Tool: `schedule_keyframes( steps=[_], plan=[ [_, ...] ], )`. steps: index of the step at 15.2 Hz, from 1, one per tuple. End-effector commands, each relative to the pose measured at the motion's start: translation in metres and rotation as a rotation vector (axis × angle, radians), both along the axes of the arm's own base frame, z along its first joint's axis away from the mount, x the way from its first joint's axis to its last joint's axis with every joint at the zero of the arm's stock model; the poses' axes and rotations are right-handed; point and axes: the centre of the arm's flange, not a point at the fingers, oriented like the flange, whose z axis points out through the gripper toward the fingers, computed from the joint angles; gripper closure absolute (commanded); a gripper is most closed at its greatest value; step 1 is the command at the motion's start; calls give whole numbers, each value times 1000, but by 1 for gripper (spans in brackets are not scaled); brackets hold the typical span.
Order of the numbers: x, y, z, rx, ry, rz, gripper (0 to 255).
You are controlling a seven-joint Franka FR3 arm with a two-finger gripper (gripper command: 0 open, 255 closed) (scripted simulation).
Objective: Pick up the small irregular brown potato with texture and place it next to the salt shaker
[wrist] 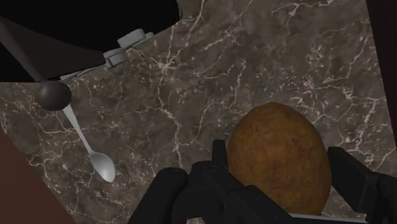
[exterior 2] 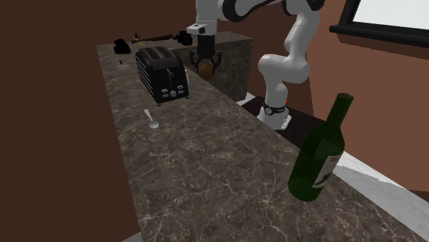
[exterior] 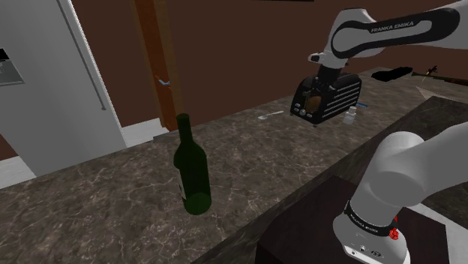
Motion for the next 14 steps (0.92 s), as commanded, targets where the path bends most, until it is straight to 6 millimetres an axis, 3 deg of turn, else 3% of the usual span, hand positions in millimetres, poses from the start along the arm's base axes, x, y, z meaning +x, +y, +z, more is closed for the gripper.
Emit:
schedule_keyframes(
  steps=[1,12,14],
  plan=[
    [-19,-19,2,0,0,1,255],
    [-114,-129,2,0,0,1,255],
    [-114,-129,-9,0,0,1,255]
  ],
)
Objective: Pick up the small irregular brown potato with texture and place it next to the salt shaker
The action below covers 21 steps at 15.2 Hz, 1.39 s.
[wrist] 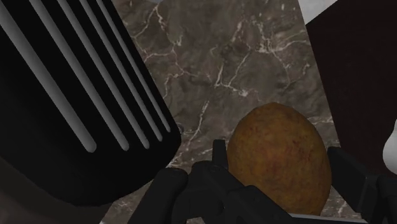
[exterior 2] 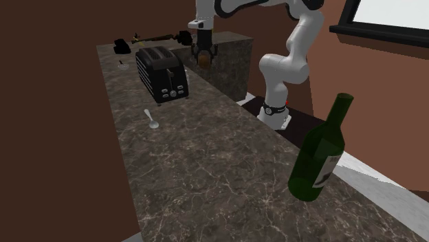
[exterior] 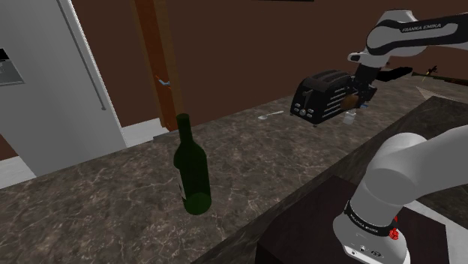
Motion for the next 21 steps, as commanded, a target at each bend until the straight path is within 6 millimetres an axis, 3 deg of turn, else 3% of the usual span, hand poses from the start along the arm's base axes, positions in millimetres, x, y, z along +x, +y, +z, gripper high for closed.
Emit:
schedule_keyframes(
  steps=[1,21],
  plan=[
    [-3,-2,-9,0,0,1,255],
    [-3,-2,-115,0,0,1,255]
  ],
)
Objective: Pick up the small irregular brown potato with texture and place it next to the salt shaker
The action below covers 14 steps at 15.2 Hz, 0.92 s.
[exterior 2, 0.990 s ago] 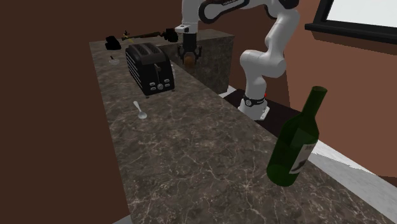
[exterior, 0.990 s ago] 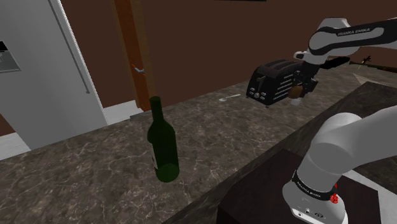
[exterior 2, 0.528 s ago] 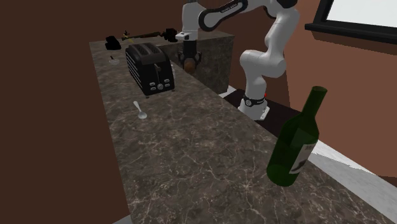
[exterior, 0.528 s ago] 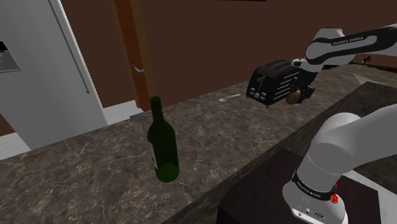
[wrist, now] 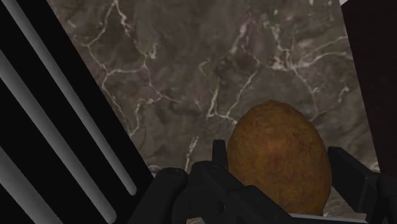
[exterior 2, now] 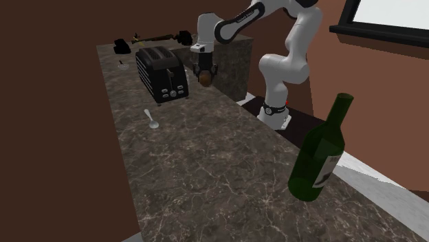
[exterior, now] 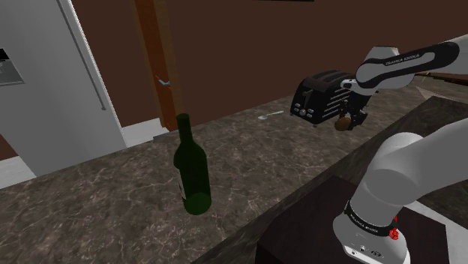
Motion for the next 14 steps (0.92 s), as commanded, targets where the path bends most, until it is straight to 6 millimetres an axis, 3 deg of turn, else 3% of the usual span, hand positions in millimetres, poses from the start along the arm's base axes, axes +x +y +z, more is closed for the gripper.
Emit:
schedule_keyframes(
  steps=[1,6,13,14],
  plan=[
    [2,0,-10,-1,-1,0,255],
    [2,0,-37,-1,-1,0,255],
    [2,0,-37,-1,-1,0,255],
    [2,0,-37,-1,-1,0,0]
  ],
)
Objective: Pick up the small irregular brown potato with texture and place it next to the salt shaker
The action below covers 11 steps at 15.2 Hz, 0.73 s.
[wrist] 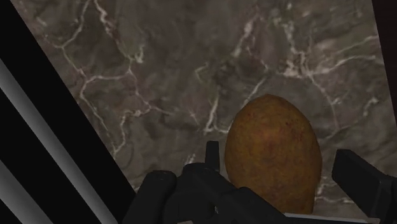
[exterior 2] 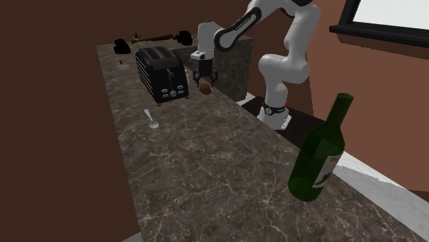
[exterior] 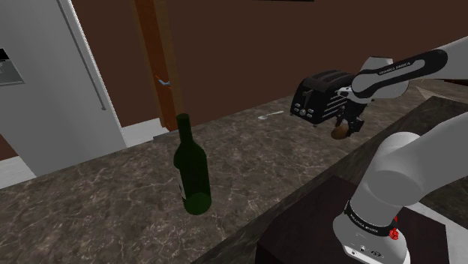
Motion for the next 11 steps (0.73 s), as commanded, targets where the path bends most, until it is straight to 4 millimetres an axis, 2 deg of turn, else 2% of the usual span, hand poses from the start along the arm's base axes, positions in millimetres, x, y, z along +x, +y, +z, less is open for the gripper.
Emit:
schedule_keyframes(
  steps=[1,5,9,11],
  plan=[
    [0,0,0,0,0,0,0],
    [0,0,0,0,0,0,0],
    [-5,-2,50,0,0,0,0],
    [-5,-2,50,0,0,0,0]
  ],
)
